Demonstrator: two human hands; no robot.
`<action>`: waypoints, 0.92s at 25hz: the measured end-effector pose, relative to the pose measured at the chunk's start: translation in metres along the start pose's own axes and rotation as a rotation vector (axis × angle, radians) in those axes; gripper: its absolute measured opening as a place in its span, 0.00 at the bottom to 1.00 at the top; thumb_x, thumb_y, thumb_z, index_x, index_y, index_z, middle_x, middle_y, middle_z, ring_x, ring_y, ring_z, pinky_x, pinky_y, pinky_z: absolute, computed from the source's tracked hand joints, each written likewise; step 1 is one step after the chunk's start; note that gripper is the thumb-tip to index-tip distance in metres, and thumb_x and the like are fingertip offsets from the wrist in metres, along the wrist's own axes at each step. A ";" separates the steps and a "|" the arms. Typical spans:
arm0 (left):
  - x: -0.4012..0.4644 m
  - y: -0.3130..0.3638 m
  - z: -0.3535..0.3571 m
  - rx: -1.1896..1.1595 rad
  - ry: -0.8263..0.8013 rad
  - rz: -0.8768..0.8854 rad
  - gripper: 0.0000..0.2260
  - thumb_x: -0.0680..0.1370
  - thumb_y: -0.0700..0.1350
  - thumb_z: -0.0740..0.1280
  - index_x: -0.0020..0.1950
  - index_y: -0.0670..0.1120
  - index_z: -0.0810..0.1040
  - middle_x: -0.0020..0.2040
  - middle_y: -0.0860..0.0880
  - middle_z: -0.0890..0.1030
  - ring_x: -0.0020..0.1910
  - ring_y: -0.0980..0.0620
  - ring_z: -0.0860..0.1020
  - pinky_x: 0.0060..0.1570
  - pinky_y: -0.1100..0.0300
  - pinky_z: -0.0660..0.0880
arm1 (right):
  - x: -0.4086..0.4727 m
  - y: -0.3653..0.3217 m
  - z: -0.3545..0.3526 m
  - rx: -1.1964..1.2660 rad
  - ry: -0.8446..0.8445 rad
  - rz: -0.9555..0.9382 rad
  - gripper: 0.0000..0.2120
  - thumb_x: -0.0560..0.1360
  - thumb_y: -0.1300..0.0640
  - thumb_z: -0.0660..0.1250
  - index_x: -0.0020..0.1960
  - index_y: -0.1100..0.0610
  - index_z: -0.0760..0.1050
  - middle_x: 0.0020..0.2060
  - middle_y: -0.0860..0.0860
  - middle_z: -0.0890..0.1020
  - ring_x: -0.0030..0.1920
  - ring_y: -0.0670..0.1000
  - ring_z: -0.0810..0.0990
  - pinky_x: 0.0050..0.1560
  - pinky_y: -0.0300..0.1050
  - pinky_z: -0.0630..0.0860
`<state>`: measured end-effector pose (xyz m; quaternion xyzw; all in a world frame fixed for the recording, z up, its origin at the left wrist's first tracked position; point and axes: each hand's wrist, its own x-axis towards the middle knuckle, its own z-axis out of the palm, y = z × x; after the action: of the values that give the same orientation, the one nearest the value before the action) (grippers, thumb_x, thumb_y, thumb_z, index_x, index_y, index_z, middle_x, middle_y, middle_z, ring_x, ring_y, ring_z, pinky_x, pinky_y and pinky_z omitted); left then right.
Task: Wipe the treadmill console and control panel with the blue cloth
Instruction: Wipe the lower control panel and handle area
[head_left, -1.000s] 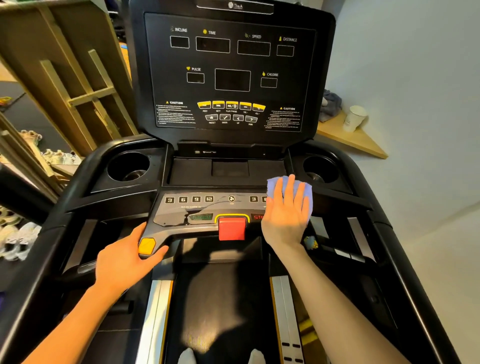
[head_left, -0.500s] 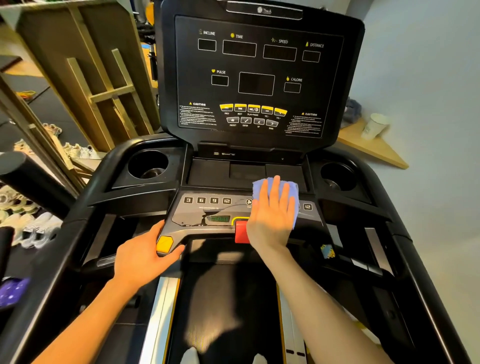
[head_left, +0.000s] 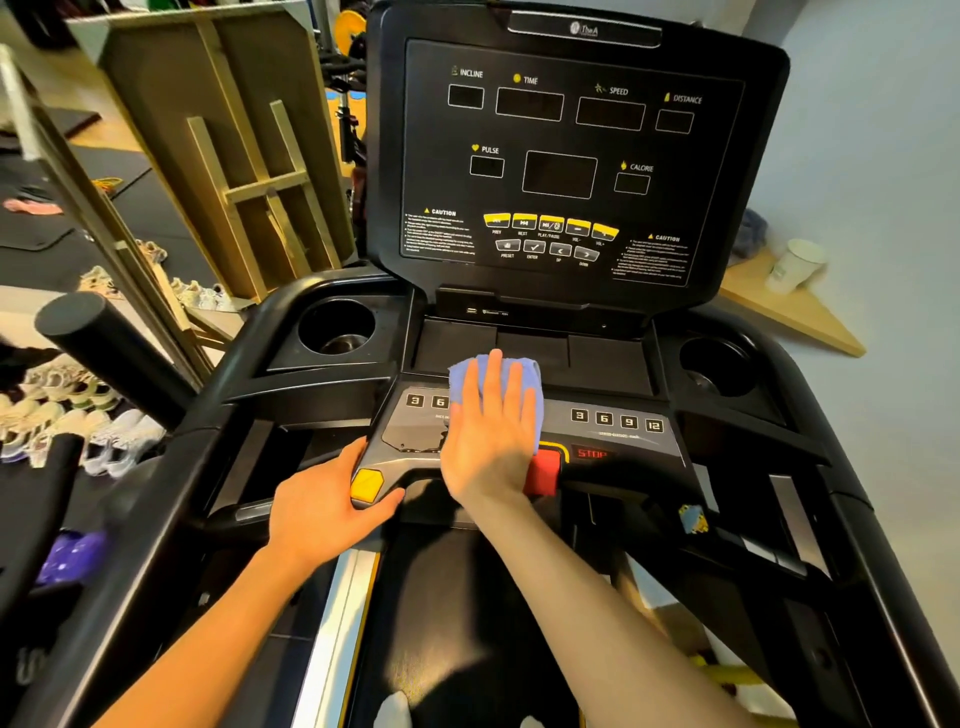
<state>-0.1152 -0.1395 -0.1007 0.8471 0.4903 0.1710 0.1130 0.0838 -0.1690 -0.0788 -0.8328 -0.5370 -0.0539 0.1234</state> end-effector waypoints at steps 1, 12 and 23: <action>0.000 -0.001 0.000 0.002 0.000 0.000 0.37 0.70 0.77 0.53 0.66 0.52 0.74 0.36 0.59 0.81 0.27 0.62 0.72 0.26 0.72 0.66 | 0.000 -0.006 0.000 0.002 -0.011 -0.013 0.32 0.82 0.47 0.59 0.81 0.57 0.54 0.81 0.58 0.54 0.80 0.62 0.52 0.79 0.60 0.51; 0.001 0.000 0.003 0.007 0.030 -0.002 0.38 0.71 0.77 0.54 0.66 0.52 0.76 0.31 0.57 0.79 0.28 0.58 0.77 0.27 0.64 0.74 | -0.006 -0.040 0.011 0.011 -0.023 -0.177 0.32 0.82 0.46 0.55 0.81 0.57 0.52 0.81 0.58 0.53 0.80 0.62 0.49 0.79 0.60 0.51; 0.000 0.001 0.000 0.055 0.013 -0.013 0.12 0.72 0.61 0.59 0.39 0.54 0.73 0.24 0.57 0.71 0.22 0.58 0.68 0.25 0.66 0.60 | -0.037 -0.050 0.029 -0.044 -0.025 -0.540 0.30 0.84 0.45 0.49 0.82 0.54 0.46 0.82 0.54 0.46 0.81 0.60 0.39 0.78 0.58 0.38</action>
<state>-0.1139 -0.1396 -0.1004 0.8455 0.5012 0.1624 0.0875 0.0220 -0.1746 -0.1079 -0.6625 -0.7398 -0.0862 0.0798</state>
